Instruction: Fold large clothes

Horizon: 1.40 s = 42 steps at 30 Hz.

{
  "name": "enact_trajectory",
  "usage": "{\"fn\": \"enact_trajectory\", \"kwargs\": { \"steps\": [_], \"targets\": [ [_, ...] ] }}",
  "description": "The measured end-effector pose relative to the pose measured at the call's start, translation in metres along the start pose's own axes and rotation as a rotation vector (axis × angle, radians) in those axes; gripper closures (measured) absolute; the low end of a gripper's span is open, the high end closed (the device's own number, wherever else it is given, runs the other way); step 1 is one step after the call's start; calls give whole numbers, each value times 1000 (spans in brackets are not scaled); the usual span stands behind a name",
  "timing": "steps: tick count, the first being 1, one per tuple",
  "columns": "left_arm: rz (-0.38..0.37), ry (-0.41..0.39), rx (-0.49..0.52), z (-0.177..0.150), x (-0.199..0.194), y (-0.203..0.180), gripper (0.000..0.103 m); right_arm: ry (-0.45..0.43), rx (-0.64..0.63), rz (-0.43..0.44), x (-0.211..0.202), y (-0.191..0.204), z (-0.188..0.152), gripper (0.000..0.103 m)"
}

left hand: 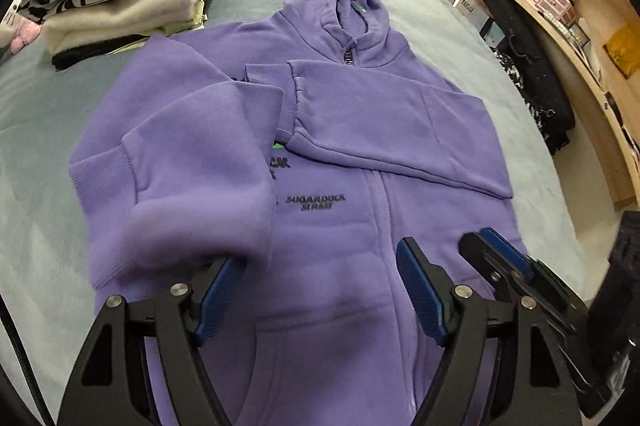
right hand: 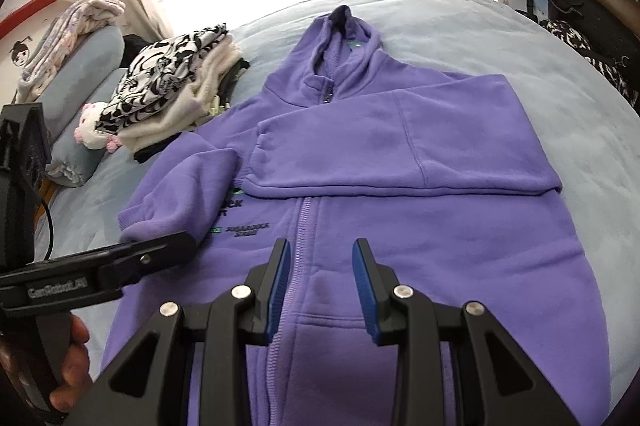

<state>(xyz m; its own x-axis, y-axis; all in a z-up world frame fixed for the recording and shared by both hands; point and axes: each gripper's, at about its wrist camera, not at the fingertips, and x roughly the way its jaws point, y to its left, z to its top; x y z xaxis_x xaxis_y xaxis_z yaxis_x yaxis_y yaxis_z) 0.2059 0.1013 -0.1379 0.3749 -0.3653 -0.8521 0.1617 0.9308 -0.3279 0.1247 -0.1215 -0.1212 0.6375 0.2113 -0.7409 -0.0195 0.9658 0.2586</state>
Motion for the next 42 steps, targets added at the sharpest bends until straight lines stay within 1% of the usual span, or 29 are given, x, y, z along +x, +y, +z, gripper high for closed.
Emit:
{"fn": "enact_trajectory", "kwargs": {
  "steps": [4,6,8,9,10,15,19,23,28,32,36,37,39,40,42],
  "targets": [
    [-40,3,-16,-10,-19,4,27,7,-33,29,-2,11,-2,71],
    [-40,-8,-22,-15,-29,7,27,9,-59,38,-4,18,-3,70],
    [-33,-25,-27,-21,-39,12,27,7,-88,49,-6,26,-3,63],
    [-27,-36,-29,-23,-45,15,27,5,-104,57,-7,31,-3,56],
    [-15,-48,-32,-27,-52,20,27,-1,-122,65,-9,37,-3,53],
    [53,-92,-52,-39,-76,43,27,-12,-206,91,-10,67,-3,53],
    [97,-111,-86,-49,-87,67,27,4,-278,116,-3,94,-4,52],
    [107,-107,-120,-56,-87,87,27,32,-360,123,10,118,-9,52],
    [94,-98,-166,-62,-82,112,27,67,-486,82,33,149,-22,52],
    [85,-102,-191,-66,-81,124,27,68,-604,-8,53,170,-31,52],
    [80,-104,-210,-68,-80,132,27,64,-707,-123,73,187,-35,53],
    [79,-104,-215,-68,-79,133,27,57,-727,-151,76,191,-34,64],
    [73,-104,-225,-69,-79,137,27,37,-748,-176,77,196,-28,93],
    [71,-105,-228,-70,-79,138,27,28,-749,-174,75,197,-23,93],
    [70,-106,-231,-70,-78,138,27,-26,-728,-150,63,199,-5,94]
  ]
}}
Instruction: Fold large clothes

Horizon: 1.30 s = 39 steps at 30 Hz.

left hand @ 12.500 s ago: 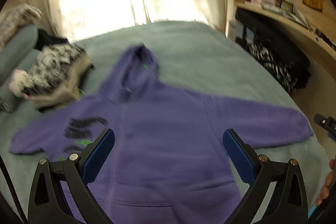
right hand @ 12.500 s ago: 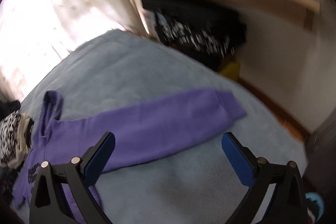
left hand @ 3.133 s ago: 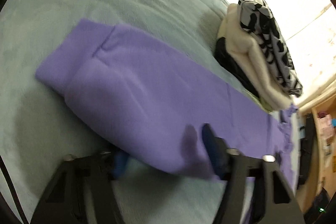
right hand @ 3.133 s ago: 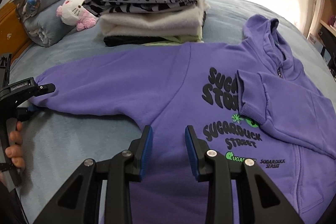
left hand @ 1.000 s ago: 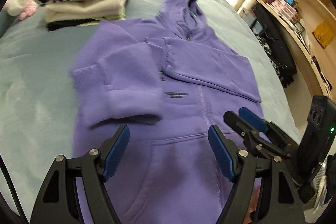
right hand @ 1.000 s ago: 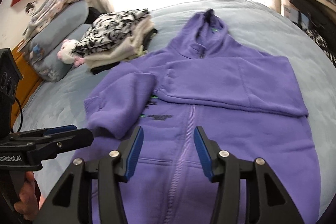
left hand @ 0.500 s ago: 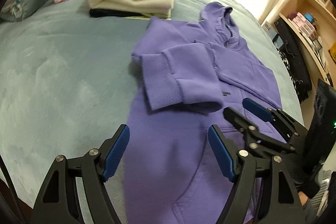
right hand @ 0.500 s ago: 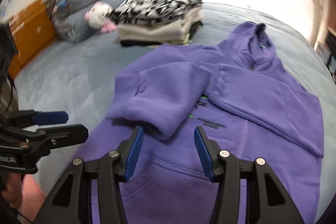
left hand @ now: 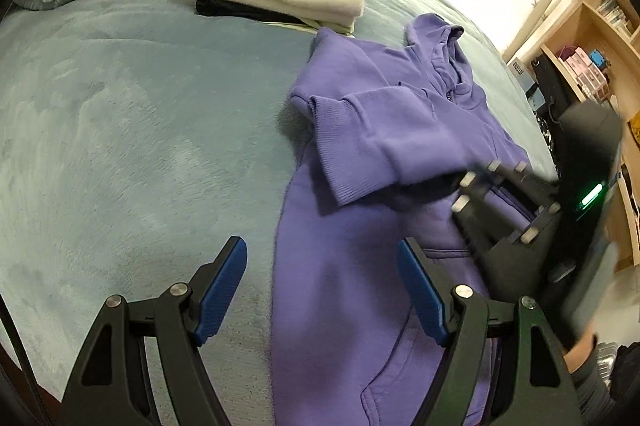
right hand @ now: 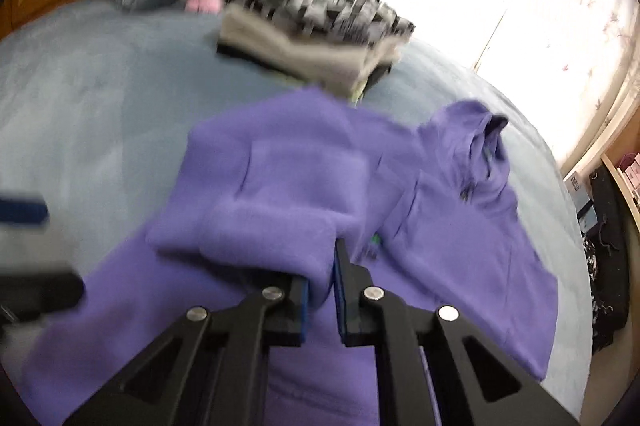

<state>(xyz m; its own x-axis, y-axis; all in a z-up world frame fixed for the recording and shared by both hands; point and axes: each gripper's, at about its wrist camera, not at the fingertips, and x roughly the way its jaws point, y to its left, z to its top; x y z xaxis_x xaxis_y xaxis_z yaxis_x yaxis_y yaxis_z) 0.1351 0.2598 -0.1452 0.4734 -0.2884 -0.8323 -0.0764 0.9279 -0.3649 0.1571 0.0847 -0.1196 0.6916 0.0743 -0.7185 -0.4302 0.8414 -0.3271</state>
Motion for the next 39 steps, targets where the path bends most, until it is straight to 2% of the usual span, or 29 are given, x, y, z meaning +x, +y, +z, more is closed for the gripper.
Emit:
{"fn": "enact_trajectory", "kwargs": {
  "steps": [2,5,8,10,12,13,14,15,17,19,20,22,25,29,34,39],
  "targets": [
    [-2,-3,-1,-1,-1,2,27,-63,22,-19,-14,-14,15,95],
    [-9,-8,1,-1,-2,1,27,-164,104,-4,-37,-47,33,95],
    [-16,-16,12,-1,-3,-3,27,-246,302,36,-56,-104,37,95],
    [-20,-18,24,-1,-3,-6,27,-258,468,66,-55,-144,23,95],
    [-21,-14,36,-1,-1,-9,27,-197,668,152,-38,-181,-2,94],
    [-22,-10,42,-1,0,-12,27,-127,833,244,-19,-203,-26,93],
    [-22,-7,46,-1,1,-12,27,-65,939,301,-4,-214,-44,92],
    [-22,-1,50,-1,3,-14,27,34,1065,373,17,-223,-70,88],
    [-23,6,57,-1,5,-18,27,188,1185,421,44,-226,-109,87],
    [-22,8,65,-1,7,-21,27,229,1138,366,46,-219,-127,87],
    [-22,9,69,-1,8,-23,27,238,1062,324,42,-213,-129,87],
    [-16,13,77,0,11,-28,27,239,964,301,36,-203,-126,87],
    [-20,19,79,2,15,-34,27,207,760,254,22,-183,-107,81],
    [-33,20,88,3,19,-45,27,125,436,117,7,-146,-76,69],
    [-26,30,116,0,24,-54,27,33,-24,-45,9,-84,-56,67],
    [-8,38,97,1,30,-47,27,25,-359,-97,30,-40,-62,67]
  ]
}}
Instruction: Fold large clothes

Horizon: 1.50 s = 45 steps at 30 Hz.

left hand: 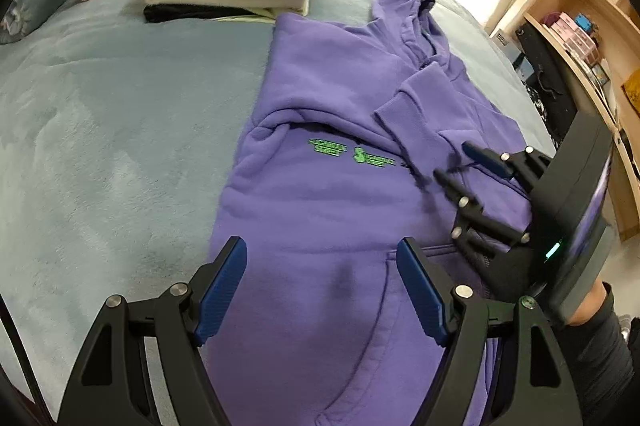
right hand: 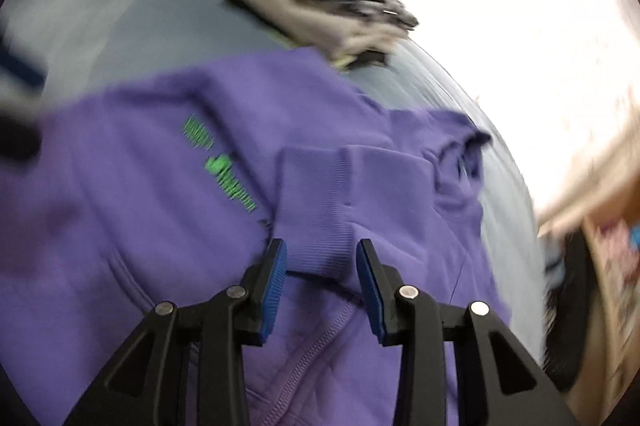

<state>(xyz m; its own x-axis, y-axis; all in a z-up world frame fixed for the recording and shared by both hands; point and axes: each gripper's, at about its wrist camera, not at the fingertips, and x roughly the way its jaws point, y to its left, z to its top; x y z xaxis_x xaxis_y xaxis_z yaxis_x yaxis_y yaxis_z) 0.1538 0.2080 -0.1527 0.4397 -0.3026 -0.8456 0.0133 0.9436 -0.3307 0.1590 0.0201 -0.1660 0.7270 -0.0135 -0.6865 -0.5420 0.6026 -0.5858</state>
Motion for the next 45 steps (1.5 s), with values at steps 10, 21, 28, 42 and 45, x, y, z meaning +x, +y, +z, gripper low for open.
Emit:
{"fn": "enact_trajectory", "kwargs": {
  "steps": [10,21,28,42,45],
  "targets": [
    [19,-16,-62,19,13,21,27,-28,-301,-182,30,26,7,78],
    [5,-7,-73,31,31,14,27,-90,374,-91,6,-111,13,103],
    [-5,-1,-64,32,40,4,27,20,554,278,39,-107,19,75],
    [-1,26,-124,28,49,31,27,155,480,190,84,-34,54,26],
    [4,21,-124,28,48,32,27,157,523,202,82,-42,51,41]
  ]
}}
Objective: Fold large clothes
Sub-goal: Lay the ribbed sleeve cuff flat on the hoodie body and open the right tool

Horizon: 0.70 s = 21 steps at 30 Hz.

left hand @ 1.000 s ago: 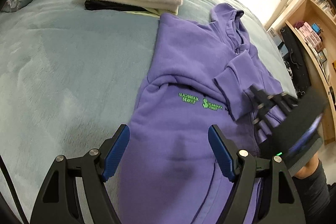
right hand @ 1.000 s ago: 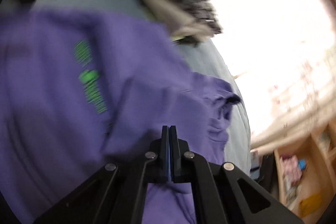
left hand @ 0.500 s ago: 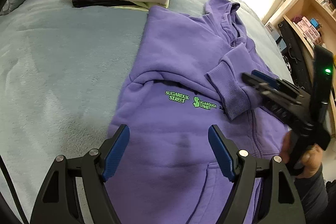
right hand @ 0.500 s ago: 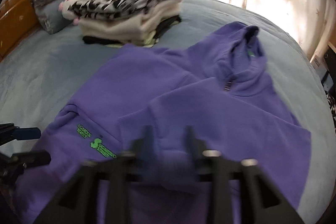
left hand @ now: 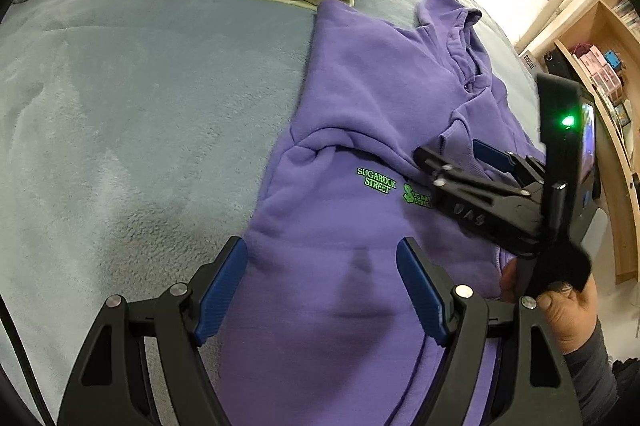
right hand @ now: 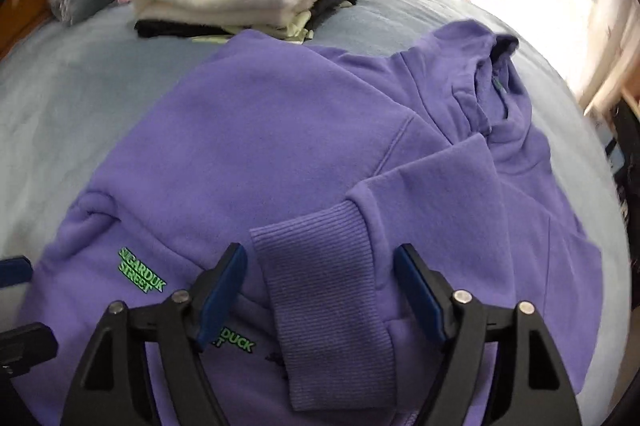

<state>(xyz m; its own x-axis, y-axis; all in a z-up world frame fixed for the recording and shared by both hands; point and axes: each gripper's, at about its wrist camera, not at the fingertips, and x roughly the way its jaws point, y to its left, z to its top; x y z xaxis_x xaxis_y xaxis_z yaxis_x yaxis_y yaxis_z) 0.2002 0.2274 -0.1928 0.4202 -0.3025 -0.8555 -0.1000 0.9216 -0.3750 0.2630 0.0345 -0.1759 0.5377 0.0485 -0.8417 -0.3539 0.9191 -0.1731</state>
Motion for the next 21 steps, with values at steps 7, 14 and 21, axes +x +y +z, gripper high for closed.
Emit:
{"fn": "enact_trajectory", "kwargs": {
  "steps": [7,14,21],
  "targets": [
    [14,-25,30,4,-9,-3,27,-98,183,83,-50,-72,-3,80],
    [25,-47,59,15,-14,-15,27,-158,432,79,-85,-189,-30,80],
    [30,-55,117,34,-6,-40,27,-16,667,185,-34,-272,-78,42]
  ]
}}
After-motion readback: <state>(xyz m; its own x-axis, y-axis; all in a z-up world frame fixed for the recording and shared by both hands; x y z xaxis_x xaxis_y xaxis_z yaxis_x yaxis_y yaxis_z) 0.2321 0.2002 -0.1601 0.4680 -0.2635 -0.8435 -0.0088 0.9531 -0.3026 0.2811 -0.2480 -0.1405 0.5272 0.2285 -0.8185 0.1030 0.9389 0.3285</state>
